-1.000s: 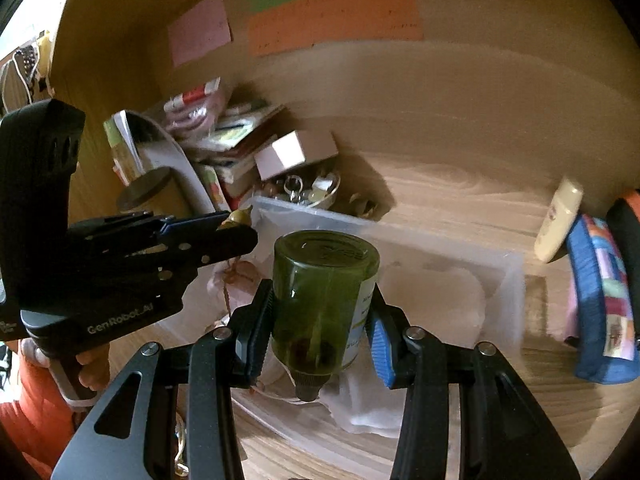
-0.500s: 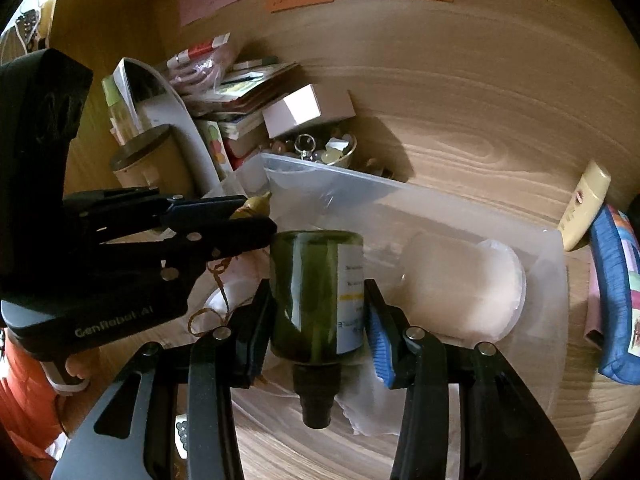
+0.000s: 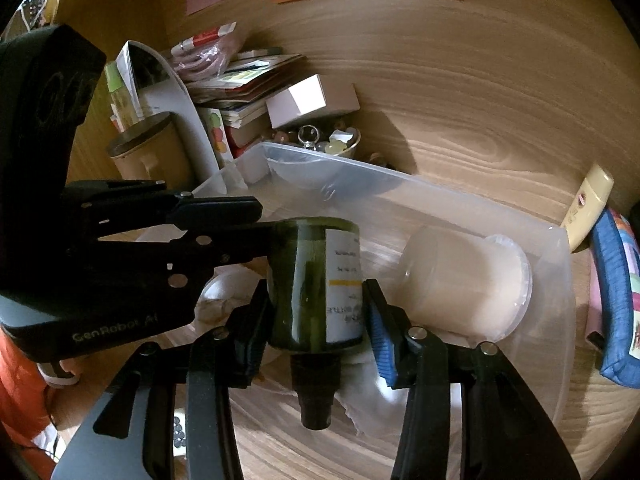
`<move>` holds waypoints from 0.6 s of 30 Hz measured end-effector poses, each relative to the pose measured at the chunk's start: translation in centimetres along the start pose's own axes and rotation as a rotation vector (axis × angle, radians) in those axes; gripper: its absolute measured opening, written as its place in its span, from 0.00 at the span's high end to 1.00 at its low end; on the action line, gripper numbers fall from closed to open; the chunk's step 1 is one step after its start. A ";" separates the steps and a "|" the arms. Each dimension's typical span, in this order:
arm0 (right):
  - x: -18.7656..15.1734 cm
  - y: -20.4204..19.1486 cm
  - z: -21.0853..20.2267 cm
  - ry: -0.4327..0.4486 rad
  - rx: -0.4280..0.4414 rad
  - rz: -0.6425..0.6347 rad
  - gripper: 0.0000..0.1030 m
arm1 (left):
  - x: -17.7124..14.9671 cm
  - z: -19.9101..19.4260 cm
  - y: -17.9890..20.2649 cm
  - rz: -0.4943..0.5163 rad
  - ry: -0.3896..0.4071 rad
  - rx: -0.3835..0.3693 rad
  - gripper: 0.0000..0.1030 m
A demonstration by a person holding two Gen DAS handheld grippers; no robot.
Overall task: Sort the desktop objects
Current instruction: 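Carry the gourd charm and green bottle over the clear box with both tools, then open both tools to drop the gourd charm and green bottle into the box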
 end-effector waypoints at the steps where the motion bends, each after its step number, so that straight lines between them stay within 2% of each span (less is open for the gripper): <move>1: 0.0 0.1 0.0 0.001 0.003 0.003 0.59 | 0.0 0.0 0.0 0.000 0.000 -0.001 0.74; 10: -0.1 0.1 -0.4 0.019 -0.006 0.012 0.56 | 0.2 -0.4 -0.3 -0.016 0.021 0.007 0.56; 16: 0.1 0.2 -1.8 0.081 -0.048 -0.003 0.41 | 0.6 -1.2 -0.7 -0.039 0.039 -0.013 0.56; 18: 0.2 0.2 -2.2 0.094 -0.062 -0.007 0.39 | 0.6 -1.5 -0.5 -0.036 0.050 -0.012 0.54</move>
Point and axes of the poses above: each gripper's, at about its wrist camera, not at the fingertips, and z roughly the way its jaws point, y to its right, x to its top, the point moved 1 cm from there along z, roughly the way its jaws point, and after that the axes turned 13 degrees about -z, right-handed, at the moved point
